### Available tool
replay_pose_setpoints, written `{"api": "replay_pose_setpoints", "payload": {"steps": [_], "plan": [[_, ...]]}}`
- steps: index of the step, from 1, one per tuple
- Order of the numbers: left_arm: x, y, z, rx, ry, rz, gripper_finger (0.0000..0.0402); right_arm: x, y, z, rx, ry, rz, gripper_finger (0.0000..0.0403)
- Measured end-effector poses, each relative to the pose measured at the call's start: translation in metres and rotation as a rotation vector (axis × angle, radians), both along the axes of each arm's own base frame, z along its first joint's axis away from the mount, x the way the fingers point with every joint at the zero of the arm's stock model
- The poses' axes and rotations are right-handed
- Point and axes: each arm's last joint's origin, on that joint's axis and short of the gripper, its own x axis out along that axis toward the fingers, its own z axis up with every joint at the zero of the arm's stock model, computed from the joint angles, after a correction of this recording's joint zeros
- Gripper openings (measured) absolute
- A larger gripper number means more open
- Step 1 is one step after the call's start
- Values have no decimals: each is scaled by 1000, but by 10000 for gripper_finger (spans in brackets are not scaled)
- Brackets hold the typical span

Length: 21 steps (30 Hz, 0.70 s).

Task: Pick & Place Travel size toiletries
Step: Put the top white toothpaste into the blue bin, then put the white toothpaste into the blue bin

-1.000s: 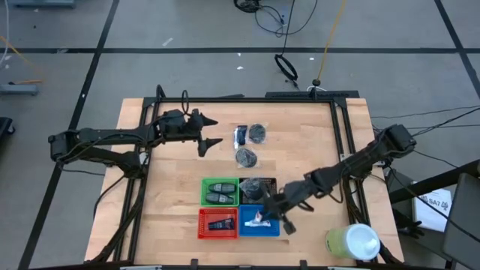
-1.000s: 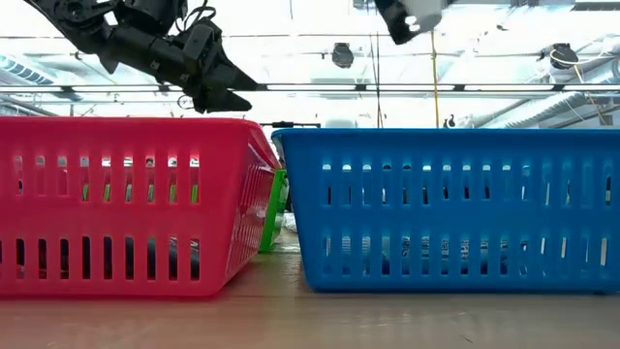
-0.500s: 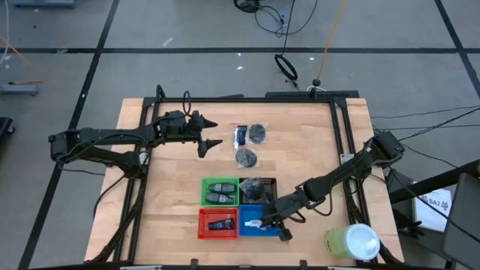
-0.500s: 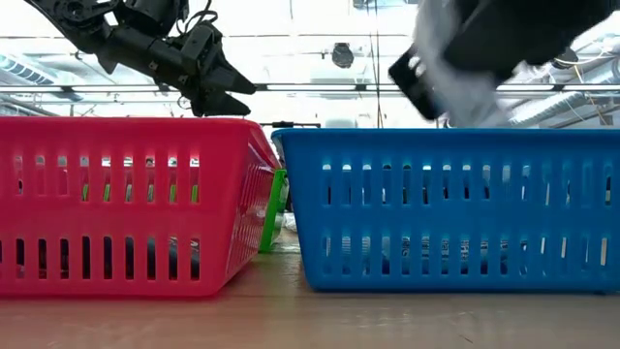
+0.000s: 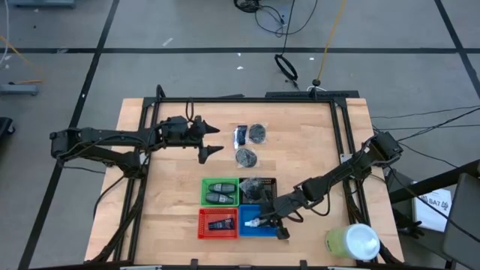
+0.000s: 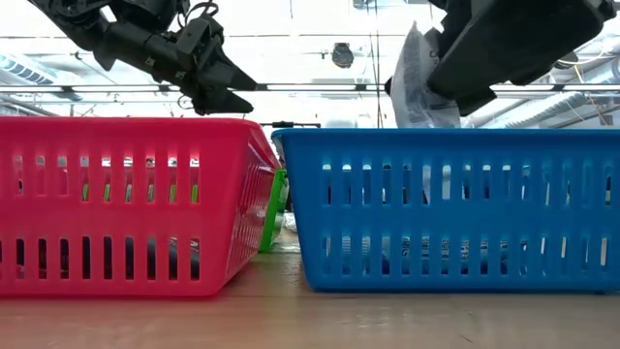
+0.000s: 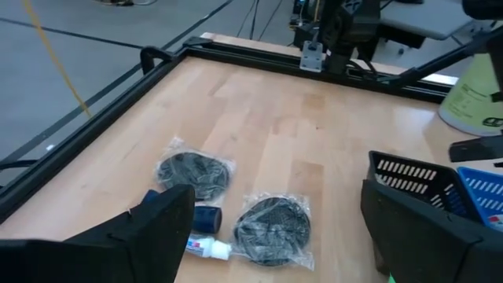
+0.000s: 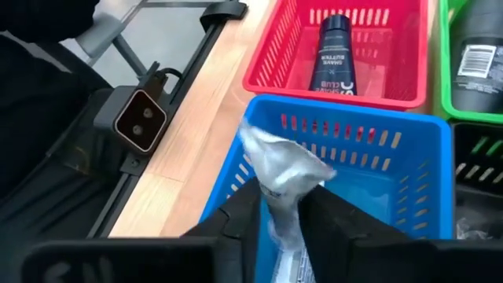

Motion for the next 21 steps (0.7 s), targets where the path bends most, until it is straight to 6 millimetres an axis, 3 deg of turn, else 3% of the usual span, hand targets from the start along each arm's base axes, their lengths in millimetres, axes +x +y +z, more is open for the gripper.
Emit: {"api": "replay_pose_setpoints", "payload": {"steps": [7, 12, 21], "plan": [[0, 0, 0, 5, 2, 12, 353, 0, 0, 0, -41, -26, 33, 127], [-1, 0, -2, -15, 22, 18, 354, 1, 0, 5, -63, -80, 60, 138], [10, 3, -25, -99, 125, 50, 347, -6, -15, 45, -87, -217, 69, 128]]}}
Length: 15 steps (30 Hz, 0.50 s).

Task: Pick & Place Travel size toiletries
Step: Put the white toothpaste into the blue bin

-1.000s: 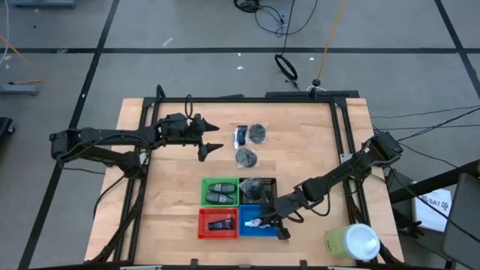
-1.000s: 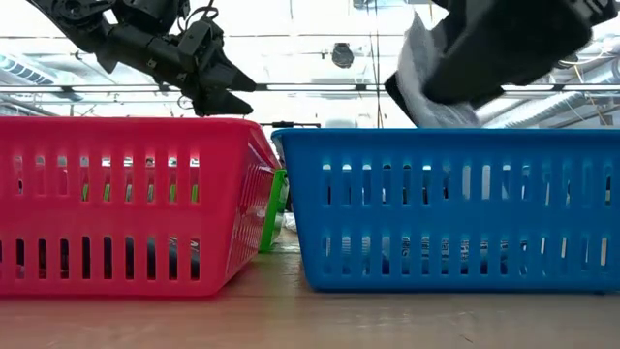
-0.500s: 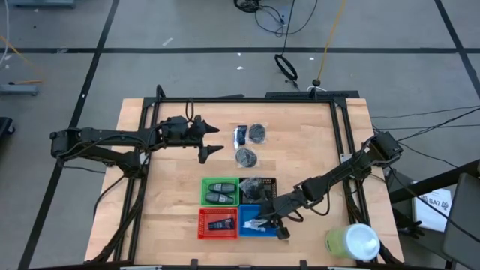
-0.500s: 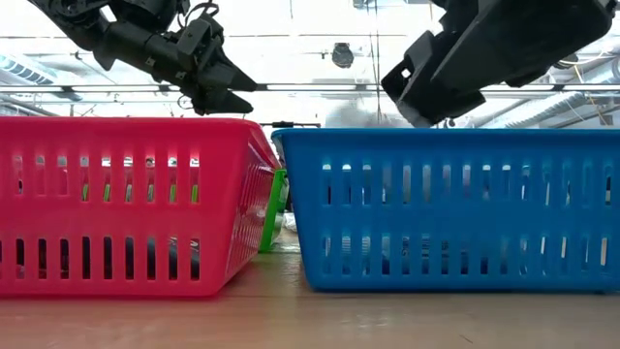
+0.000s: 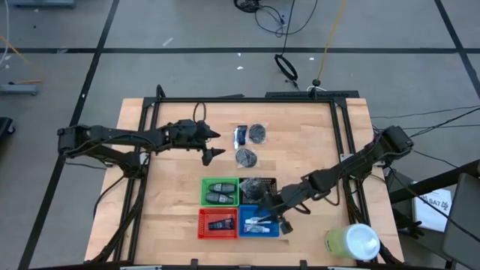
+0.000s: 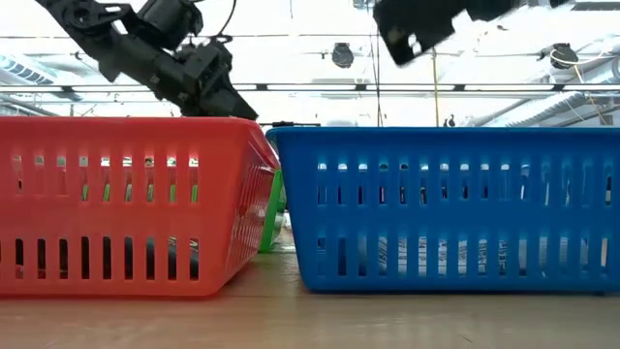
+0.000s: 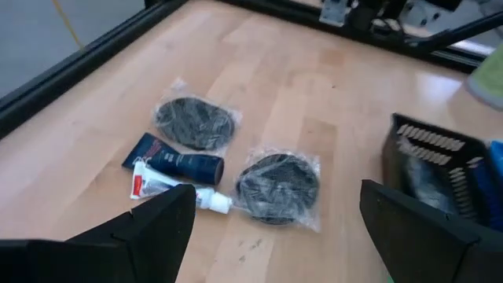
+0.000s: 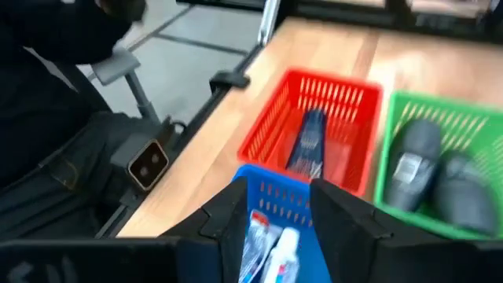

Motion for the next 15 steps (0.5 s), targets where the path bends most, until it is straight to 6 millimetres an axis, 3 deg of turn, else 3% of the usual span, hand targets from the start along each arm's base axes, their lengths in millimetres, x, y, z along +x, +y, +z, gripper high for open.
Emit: {"api": "replay_pose_setpoints", "payload": {"steps": [6, 11, 15], "plan": [[17, 6, -25, -64, 26, 98, 347, -5, -13, 21, -86, -98, -45, 126], [27, 15, -48, -128, 40, 334, 347, -7, -23, 27, -196, -129, -150, 126], [37, 26, -51, -186, 112, 417, 347, -6, -28, 28, -208, -137, -167, 126]]}}
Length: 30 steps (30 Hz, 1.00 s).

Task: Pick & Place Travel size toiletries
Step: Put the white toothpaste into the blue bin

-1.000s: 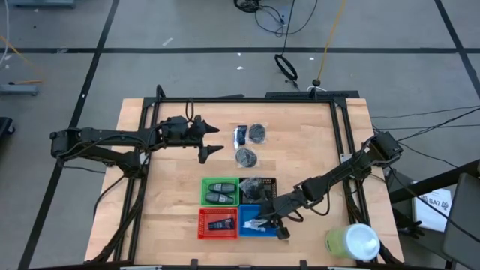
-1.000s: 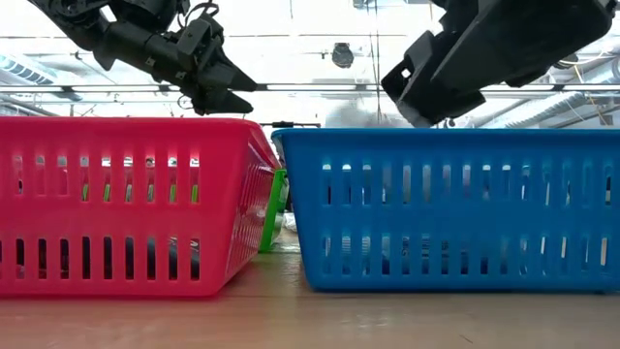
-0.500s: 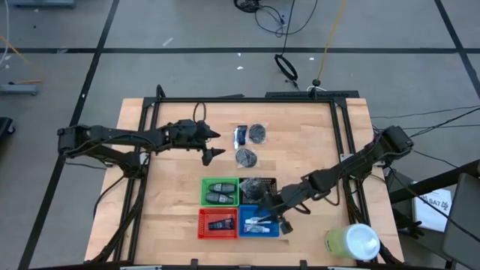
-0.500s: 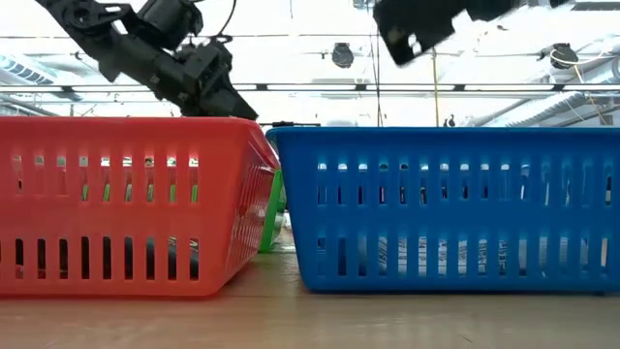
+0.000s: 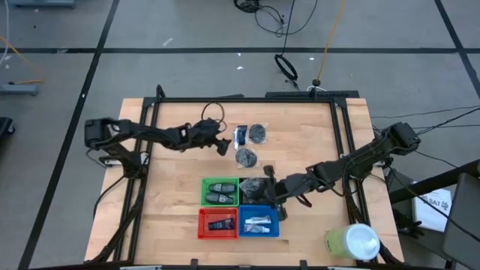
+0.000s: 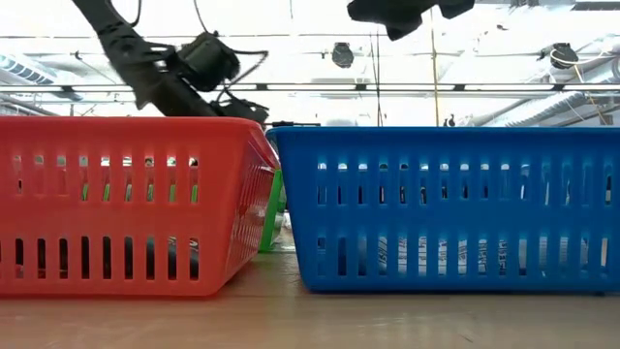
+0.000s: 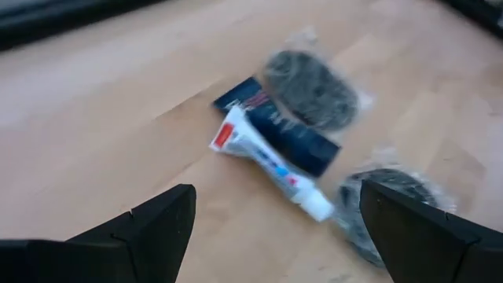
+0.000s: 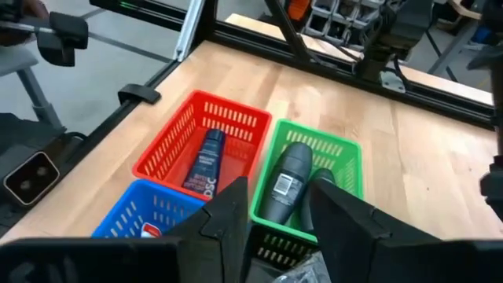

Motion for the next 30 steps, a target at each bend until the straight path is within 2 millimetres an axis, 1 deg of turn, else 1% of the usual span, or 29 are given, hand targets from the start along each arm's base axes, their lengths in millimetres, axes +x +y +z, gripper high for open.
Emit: {"api": "replay_pose_setpoints", "payload": {"steps": [4, 12, 18, 25, 30], "plan": [[9, 5, 0, -79, 125, 37, 347, 0, -1, -1, -4, 9, -2, 126], [39, 14, 1, -112, 158, 60, 347, 0, -2, -1, -45, 3, -1, 126], [59, 22, -7, -122, 231, 71, 347, 0, -3, -1, -66, -2, -31, 126], [72, 31, -21, -82, 348, 131, 347, 0, -2, -1, -65, -2, -30, 126], [73, 34, -27, -66, 374, 160, 347, 0, -2, -1, -65, -2, -30, 126]]}}
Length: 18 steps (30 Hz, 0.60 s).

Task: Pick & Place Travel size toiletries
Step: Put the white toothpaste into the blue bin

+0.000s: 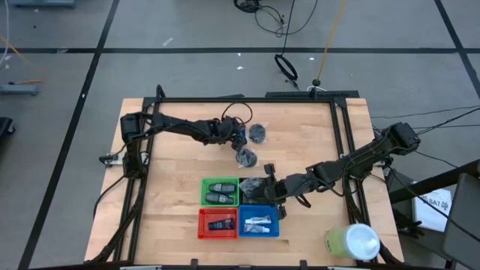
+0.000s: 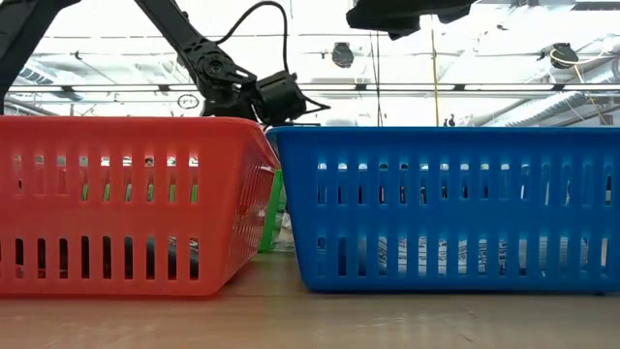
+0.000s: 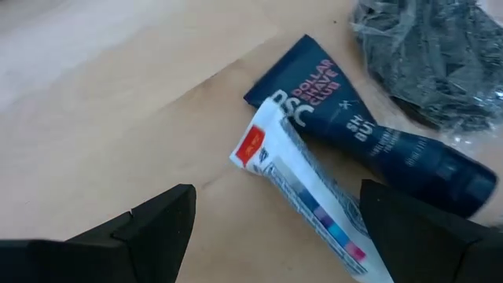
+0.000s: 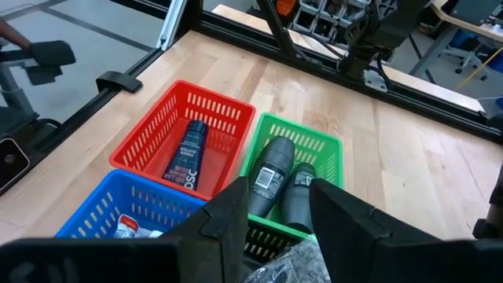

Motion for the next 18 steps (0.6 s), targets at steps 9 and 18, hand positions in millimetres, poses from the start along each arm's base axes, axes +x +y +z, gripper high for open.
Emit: {"api": "replay_pose_setpoints", "payload": {"steps": [9, 18], "plan": [[-17, 1, -7, -28, 178, 48, 346, 0, 0, 0, 11, 3, -4, 126], [-18, -8, -7, -18, 217, 28, 347, 0, 0, 0, 24, 5, -10, 126]]}}
